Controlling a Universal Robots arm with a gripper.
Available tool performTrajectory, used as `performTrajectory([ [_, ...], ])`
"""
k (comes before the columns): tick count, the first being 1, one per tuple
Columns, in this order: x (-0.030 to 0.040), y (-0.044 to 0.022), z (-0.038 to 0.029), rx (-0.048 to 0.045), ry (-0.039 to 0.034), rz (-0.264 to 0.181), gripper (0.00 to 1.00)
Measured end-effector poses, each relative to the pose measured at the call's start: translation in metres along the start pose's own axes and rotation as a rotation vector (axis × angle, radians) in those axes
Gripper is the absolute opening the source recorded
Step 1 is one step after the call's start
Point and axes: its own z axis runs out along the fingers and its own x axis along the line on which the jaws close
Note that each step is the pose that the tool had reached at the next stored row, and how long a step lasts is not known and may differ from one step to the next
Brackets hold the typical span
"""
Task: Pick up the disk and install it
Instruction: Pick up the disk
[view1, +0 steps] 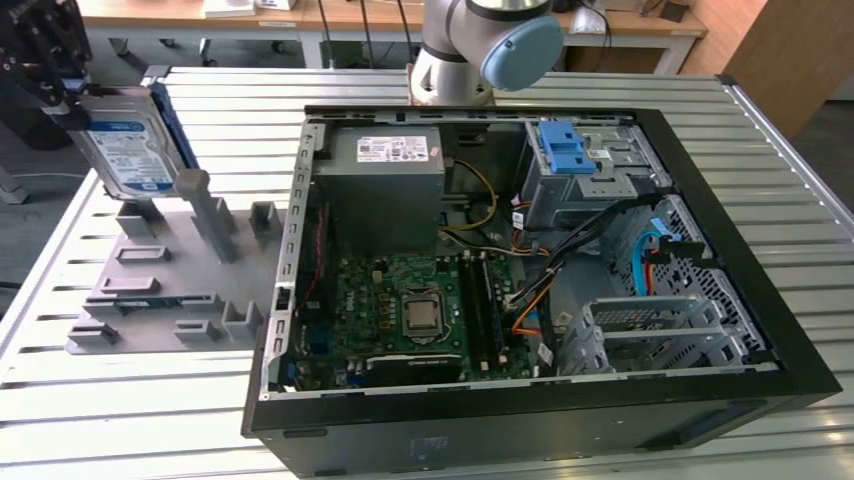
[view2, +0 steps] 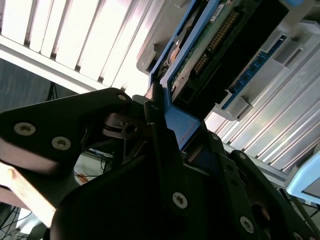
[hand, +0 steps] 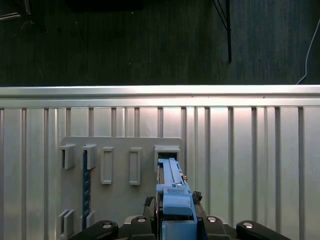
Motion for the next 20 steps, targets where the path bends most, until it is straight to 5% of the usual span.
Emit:
performTrajectory([
  [2, 0.0, 0.0001, -0.0015, 0.0009, 0.0001, 0.0, 0.37],
  [5, 0.0001, 0.0004, -0.0131, 0.0038, 0.0001, 0.0, 0.37],
  [20, 0.0003, 0.0004, -0.0253, 0.0037, 0.0001, 0.0, 0.37],
])
